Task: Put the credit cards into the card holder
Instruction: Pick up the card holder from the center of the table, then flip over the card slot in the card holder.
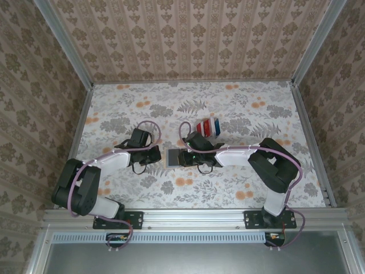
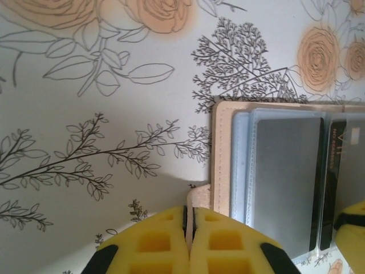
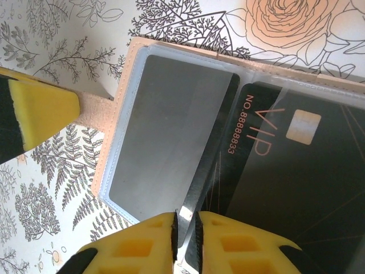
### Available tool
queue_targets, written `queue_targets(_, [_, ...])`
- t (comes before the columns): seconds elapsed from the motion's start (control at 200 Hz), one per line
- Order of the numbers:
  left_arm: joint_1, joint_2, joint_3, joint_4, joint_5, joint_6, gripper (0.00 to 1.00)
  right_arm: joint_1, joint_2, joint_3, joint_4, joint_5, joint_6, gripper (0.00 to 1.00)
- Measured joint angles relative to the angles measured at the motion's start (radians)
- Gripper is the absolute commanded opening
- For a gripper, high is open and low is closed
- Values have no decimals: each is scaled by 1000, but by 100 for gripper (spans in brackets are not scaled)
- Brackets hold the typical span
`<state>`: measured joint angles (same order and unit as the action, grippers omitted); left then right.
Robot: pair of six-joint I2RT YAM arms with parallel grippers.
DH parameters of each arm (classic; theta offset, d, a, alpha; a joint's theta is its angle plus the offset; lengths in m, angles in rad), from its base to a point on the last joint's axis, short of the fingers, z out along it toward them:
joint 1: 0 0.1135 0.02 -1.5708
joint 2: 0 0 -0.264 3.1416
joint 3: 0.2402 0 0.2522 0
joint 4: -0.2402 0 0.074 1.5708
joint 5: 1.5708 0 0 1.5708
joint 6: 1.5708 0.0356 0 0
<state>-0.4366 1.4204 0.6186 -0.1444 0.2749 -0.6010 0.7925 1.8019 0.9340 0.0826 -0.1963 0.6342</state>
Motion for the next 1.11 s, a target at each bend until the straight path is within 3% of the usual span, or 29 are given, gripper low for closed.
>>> queue_targets(0.25, [0, -100, 0, -1, 33, -5, 0, 0, 0, 0, 2, -9, 0, 37])
queue_targets(0.62, [-7, -187, 2, -39, 63, -24, 0, 0, -21, 0, 104, -132, 53, 51])
queue_targets(1.105, [-68, -188, 70, -93, 62, -35, 0, -15, -24, 3, 128, -152, 99, 52])
